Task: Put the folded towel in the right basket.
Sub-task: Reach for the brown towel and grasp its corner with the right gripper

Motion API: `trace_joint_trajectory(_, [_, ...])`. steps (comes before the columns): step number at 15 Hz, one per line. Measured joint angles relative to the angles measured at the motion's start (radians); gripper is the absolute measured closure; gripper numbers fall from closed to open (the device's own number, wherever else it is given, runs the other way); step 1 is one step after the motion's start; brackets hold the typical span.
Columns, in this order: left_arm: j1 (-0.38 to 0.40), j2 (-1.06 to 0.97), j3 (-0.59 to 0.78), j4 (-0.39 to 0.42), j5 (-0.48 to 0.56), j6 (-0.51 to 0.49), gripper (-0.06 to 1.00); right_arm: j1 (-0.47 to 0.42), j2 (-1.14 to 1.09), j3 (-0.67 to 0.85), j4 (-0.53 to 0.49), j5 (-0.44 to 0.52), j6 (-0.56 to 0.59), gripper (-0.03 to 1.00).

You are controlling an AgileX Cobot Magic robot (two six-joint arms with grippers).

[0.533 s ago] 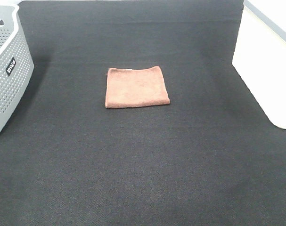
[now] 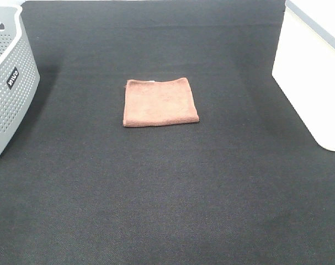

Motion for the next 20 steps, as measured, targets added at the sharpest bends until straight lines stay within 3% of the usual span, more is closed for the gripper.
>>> trace_joint_trajectory(20, [0.000, 0.000, 0.000, 0.000, 0.000, 0.000, 0.07, 0.000, 0.000, 0.000, 0.000, 0.000, 0.000, 0.24])
